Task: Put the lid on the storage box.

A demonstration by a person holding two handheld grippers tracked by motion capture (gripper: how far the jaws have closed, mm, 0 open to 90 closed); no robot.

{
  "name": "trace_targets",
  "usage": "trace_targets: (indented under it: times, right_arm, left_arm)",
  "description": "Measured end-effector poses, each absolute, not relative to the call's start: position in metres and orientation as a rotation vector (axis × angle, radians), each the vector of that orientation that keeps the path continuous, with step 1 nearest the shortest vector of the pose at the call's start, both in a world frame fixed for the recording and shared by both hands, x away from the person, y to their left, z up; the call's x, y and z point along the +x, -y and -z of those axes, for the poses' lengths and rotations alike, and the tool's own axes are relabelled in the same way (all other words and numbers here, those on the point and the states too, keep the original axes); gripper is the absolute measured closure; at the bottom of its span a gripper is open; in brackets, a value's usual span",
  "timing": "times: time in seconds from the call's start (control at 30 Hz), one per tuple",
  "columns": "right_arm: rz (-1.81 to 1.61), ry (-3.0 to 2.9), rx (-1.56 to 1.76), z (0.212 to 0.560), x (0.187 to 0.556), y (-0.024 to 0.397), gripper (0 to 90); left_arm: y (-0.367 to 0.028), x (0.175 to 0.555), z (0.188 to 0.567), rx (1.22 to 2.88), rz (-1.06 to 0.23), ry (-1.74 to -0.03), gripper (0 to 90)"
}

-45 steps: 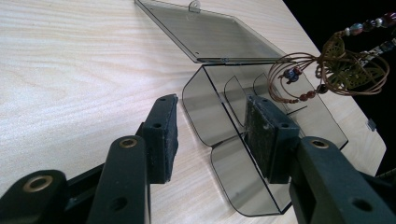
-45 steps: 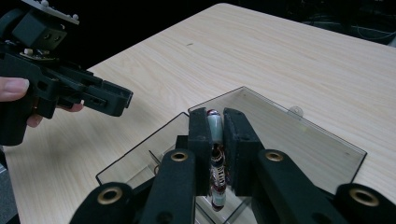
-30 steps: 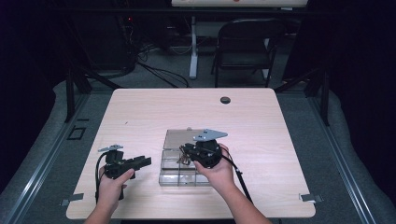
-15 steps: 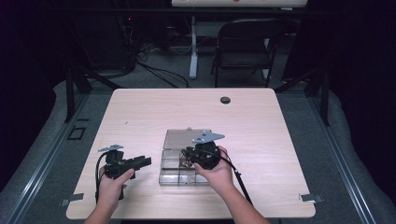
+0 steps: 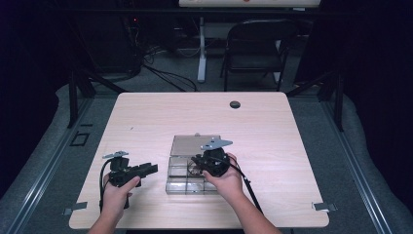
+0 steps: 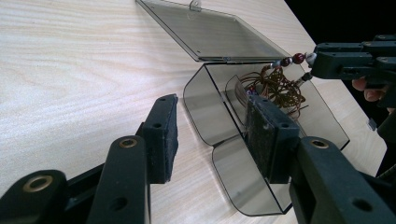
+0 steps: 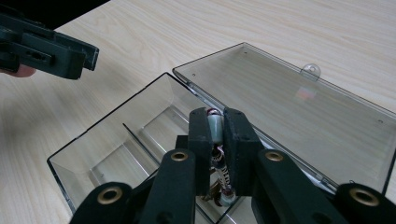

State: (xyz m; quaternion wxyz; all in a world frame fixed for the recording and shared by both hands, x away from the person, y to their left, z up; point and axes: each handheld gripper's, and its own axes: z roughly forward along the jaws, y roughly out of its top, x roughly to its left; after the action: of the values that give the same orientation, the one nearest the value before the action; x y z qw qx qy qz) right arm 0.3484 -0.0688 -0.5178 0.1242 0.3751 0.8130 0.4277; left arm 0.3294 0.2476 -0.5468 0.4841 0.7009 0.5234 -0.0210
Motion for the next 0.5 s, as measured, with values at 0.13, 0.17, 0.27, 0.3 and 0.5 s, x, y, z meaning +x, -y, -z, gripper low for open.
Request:
trace_targets:
  times: [0.13, 0.17, 0.27, 0.3, 0.5]
  right_arm:
    - [-1.244, -2.377, 1.084, 0.518, 0.348, 0.065, 82.1]
    - [-1.244, -2.377, 1.084, 0.518, 0.348, 0.065, 82.1]
    - [-1.245, -2.383, 1.082, 0.519, 0.348, 0.063, 82.2]
    - [-1.255, -2.384, 1.089, 0.519, 0.348, 0.062, 82.2]
    - [-1.270, -2.388, 1.068, 0.517, 0.347, 0.058, 82.2]
  left_arm:
    - [-0.247, 0.329, 0.547, 1.705, 0.048, -1.275, 55.0]
    - [-0.247, 0.329, 0.547, 1.705, 0.048, -1.275, 55.0]
    - [-0.248, 0.329, 0.547, 1.708, 0.051, -1.274, 55.0]
    - [-0.248, 0.329, 0.547, 1.708, 0.051, -1.274, 55.0]
    - [-0.248, 0.329, 0.547, 1.706, 0.051, -1.273, 55.0]
